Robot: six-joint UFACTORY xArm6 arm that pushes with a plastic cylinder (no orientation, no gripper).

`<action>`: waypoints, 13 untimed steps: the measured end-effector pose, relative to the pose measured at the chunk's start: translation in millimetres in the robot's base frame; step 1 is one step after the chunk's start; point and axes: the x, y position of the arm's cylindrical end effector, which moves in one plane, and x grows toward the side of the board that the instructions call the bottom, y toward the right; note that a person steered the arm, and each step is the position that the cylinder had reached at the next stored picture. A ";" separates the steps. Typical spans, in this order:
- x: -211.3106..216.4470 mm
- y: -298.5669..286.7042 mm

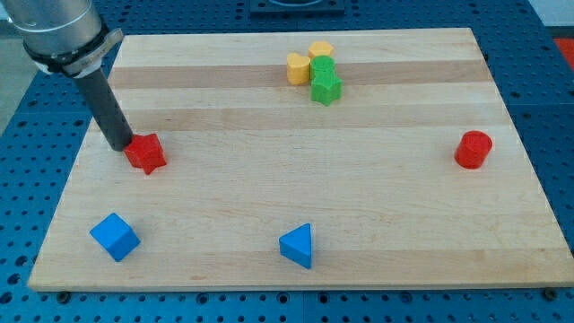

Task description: Push blue cube closer to the red star

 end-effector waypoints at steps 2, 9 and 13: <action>0.6 34.0; 46.0 -66.7; 90.9 -59.7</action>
